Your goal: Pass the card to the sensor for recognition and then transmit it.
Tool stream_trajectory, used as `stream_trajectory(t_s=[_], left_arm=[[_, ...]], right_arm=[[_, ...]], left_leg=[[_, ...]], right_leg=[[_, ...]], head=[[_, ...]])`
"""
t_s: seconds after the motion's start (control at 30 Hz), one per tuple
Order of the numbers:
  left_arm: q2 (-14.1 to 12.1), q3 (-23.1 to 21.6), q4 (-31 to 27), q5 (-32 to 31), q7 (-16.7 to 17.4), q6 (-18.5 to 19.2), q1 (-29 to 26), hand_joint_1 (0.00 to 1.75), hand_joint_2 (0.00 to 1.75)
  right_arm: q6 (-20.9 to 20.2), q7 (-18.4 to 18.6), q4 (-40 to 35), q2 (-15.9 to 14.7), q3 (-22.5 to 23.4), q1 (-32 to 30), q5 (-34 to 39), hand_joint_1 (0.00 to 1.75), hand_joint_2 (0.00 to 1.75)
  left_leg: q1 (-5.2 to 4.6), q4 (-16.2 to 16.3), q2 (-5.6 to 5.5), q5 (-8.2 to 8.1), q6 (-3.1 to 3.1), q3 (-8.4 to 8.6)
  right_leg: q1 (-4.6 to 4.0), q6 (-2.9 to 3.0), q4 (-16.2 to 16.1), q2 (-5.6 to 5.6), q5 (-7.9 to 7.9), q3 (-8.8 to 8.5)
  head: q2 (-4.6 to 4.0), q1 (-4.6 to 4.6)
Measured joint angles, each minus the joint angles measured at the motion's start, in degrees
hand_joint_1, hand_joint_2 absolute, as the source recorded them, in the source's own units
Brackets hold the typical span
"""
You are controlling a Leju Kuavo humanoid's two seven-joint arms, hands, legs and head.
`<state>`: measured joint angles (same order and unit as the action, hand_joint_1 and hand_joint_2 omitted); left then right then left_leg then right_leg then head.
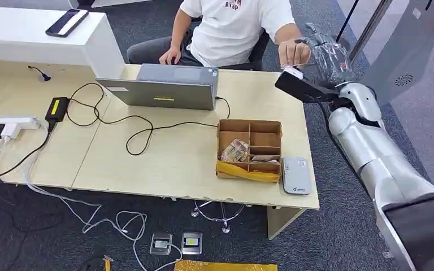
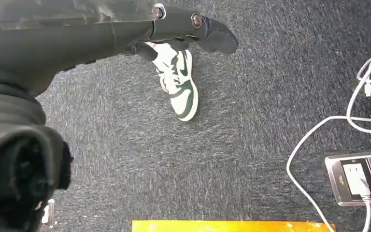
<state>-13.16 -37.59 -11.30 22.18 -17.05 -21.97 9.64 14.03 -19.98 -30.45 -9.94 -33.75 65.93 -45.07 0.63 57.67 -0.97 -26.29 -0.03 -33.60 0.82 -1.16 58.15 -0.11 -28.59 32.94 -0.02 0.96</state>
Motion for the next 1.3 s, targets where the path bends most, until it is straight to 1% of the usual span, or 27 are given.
stream_trajectory(t_s=[1.3], left_arm=[[0.0, 0.0, 0.0, 0.0, 0.04, 0.02, 0.0, 0.0, 0.0]], right_arm=[[-0.09, 0.09, -0.57, -0.07, -2.36, 0.0, -0.02, 1.75, 1.75]], left_leg=[[0.0, 0.0, 0.04, 0.0, 0.0, 0.01]], right_leg=[[0.0, 0.0, 0.0, 0.06, 0.0, 0.0]], head=[[0.0, 0.0]])
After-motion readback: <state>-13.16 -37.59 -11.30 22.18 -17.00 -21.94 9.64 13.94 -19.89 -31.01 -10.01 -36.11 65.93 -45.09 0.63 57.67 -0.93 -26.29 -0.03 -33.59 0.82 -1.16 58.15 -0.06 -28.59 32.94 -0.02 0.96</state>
